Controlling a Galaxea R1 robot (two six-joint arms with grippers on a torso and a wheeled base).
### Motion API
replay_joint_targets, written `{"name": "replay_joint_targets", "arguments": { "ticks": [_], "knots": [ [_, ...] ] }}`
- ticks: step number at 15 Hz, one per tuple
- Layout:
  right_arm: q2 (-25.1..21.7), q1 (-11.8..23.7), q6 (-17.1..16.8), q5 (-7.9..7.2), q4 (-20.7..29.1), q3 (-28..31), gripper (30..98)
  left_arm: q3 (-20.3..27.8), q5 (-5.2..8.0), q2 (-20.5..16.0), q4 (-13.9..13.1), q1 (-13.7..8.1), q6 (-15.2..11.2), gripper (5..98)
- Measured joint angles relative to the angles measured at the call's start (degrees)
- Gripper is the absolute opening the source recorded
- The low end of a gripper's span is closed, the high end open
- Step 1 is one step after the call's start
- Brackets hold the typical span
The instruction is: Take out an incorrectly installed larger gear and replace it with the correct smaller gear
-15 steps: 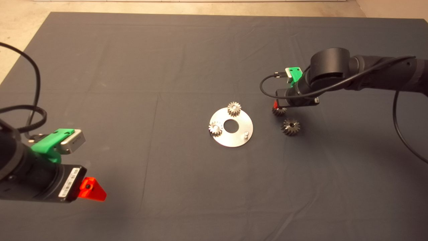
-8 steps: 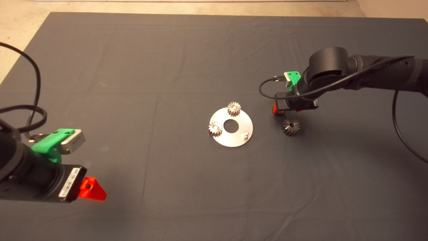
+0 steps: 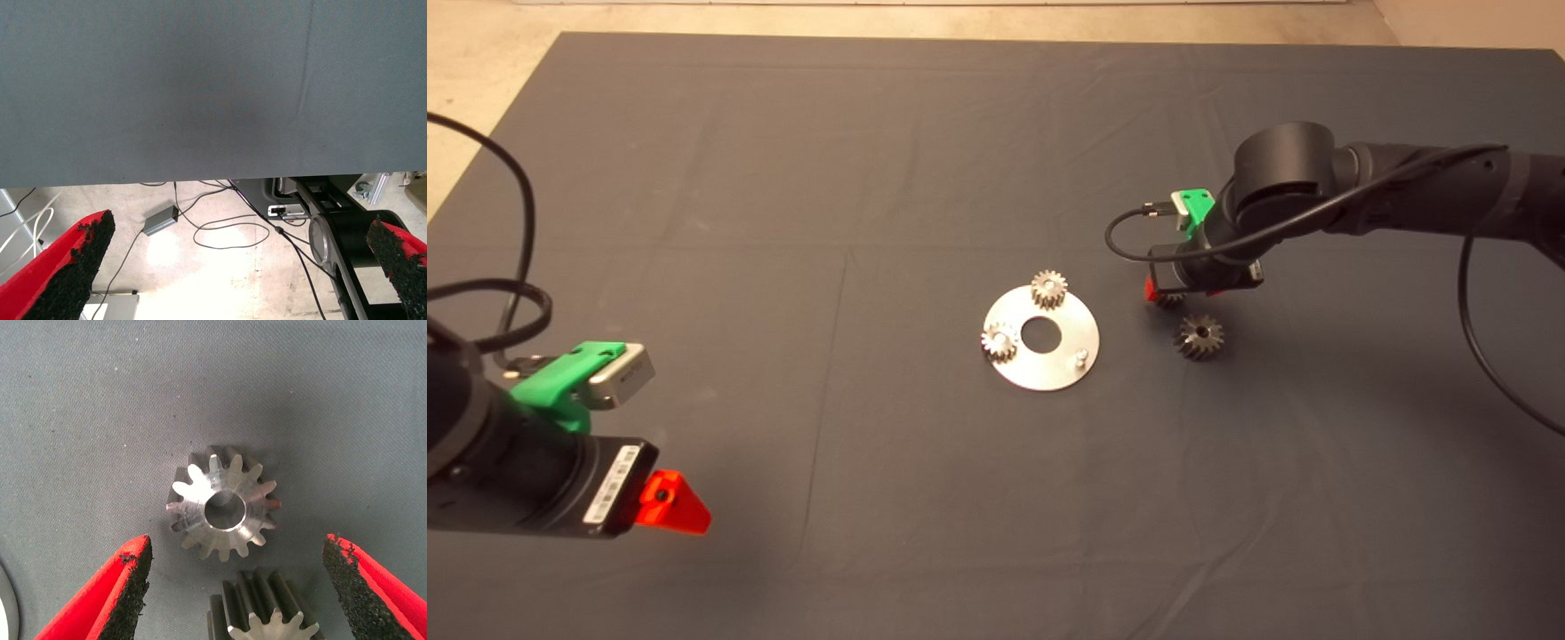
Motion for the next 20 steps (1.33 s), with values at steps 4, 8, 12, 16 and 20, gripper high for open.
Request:
{"name": "replay_joint_targets", "arguments": {
  "ticks": [4, 8, 12, 16, 20],
  "knots": [
    [-0.11, 0.00, -0.72, 0.05, 0.00, -0.44, 68.1, 0.00, 0.02, 0.02, 0.00, 0.00, 0.00, 98.2],
    [0.06, 0.00, -2.21, 0.63, 0.24, -3.18, 68.1, 0.00, 0.02, 0.00, 0.00, 0.00, 0.00, 98.2],
    [0.63, -0.02, -2.65, 2.51, 0.33, -6.21, 68.1, 0.00, 0.02, 0.00, 0.00, 0.00, 0.00, 98.2],
    [1.08, -0.02, -3.34, 5.49, 0.32, -6.72, 68.1, 0.00, 0.02, 0.00, 0.00, 0.00, 0.00, 98.2],
    [1.13, -0.05, -3.50, 8.34, 0.33, -6.97, 68.1, 0.00, 0.02, 0.00, 0.00, 0.00, 0.00, 98.2]
  ]
}}
